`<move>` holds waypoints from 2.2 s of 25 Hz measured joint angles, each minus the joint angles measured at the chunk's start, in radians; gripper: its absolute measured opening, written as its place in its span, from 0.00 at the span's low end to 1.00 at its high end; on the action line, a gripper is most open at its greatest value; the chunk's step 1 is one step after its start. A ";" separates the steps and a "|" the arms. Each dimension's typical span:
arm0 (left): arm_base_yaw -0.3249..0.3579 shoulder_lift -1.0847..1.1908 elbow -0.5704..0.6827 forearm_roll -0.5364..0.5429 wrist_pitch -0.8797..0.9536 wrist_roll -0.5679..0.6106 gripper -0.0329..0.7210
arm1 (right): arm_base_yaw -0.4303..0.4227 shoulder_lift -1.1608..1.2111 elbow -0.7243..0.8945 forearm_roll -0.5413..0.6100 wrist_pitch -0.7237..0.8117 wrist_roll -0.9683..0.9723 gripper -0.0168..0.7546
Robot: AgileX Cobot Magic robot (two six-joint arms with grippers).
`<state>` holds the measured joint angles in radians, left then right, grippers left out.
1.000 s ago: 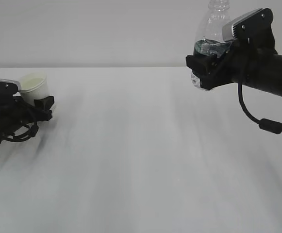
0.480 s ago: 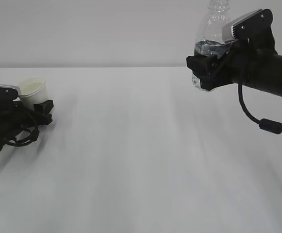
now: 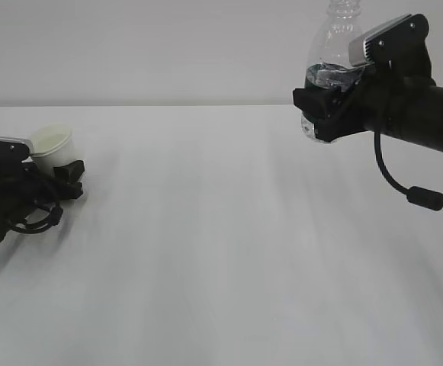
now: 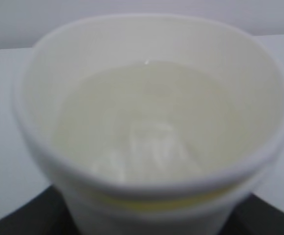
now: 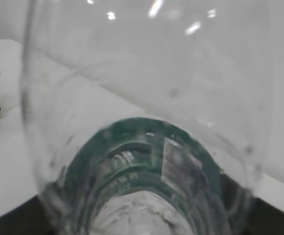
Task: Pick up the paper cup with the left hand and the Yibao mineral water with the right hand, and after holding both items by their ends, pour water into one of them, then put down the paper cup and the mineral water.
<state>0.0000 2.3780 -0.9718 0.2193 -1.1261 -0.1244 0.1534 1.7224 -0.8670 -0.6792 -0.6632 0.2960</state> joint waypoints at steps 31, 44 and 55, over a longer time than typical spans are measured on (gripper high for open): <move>0.000 -0.016 0.000 -0.055 -0.014 0.000 0.87 | 0.000 0.000 0.000 0.001 0.002 0.000 0.59; 0.000 -0.064 0.042 -0.040 -0.017 0.002 0.83 | 0.000 0.000 0.000 0.001 0.002 0.000 0.59; 0.000 -0.133 0.155 -0.040 -0.017 0.002 0.83 | 0.000 0.000 0.000 0.001 0.002 0.000 0.59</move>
<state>0.0000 2.2454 -0.8168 0.1790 -1.1428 -0.1221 0.1534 1.7224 -0.8670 -0.6785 -0.6608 0.2960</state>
